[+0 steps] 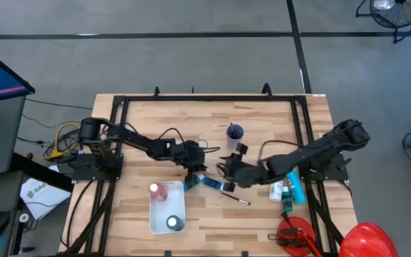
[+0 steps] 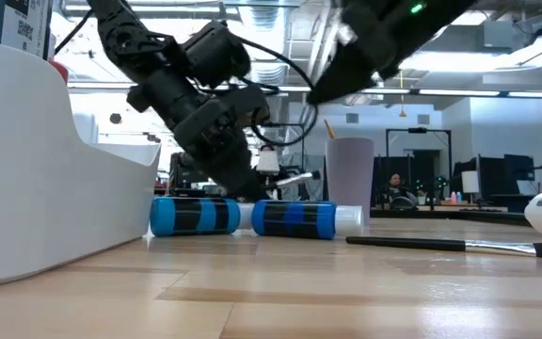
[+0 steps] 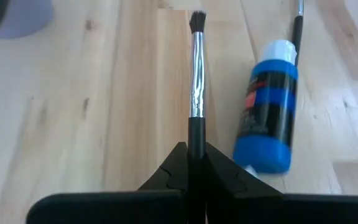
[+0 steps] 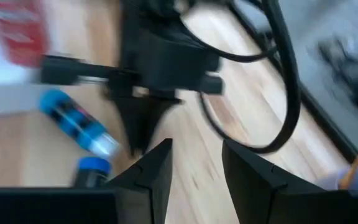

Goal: Pick & Place Paint Supplies
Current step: Put the silver paint brush into the violet cup

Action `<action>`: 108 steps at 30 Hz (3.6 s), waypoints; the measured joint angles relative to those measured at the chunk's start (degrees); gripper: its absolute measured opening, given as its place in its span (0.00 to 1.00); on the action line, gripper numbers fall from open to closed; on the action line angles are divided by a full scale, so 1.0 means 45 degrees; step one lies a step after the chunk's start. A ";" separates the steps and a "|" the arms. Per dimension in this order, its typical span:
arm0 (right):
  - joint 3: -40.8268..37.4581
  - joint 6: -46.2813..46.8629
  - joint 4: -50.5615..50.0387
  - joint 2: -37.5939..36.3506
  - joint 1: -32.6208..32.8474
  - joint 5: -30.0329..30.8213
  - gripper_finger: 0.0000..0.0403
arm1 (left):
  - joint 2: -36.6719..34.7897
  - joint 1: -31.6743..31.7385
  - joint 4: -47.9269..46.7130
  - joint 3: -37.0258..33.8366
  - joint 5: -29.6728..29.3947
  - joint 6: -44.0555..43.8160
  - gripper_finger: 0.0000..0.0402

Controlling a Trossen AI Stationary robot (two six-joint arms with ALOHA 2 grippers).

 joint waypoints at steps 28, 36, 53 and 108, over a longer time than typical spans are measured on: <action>-0.5184 -0.2758 1.5290 -0.2079 0.0268 -0.3245 0.33 | -0.3165 -0.1417 1.1842 -0.3191 -0.0406 -0.2292 0.02; -0.4182 -0.1630 1.2594 -0.2023 -0.0156 -0.3571 0.33 | -0.3151 -0.1404 1.1489 -0.3191 -0.0395 -0.2366 0.02; -0.3409 -0.1092 1.2615 -0.0791 -0.0968 -0.3988 0.50 | -0.3141 -0.1701 1.0759 -0.3187 -0.0235 -0.2291 0.02; -0.1864 -0.1769 1.2046 0.0938 -0.1026 -0.5588 0.15 | -0.3141 -0.1797 1.0683 -0.3444 -0.0271 -0.2189 0.02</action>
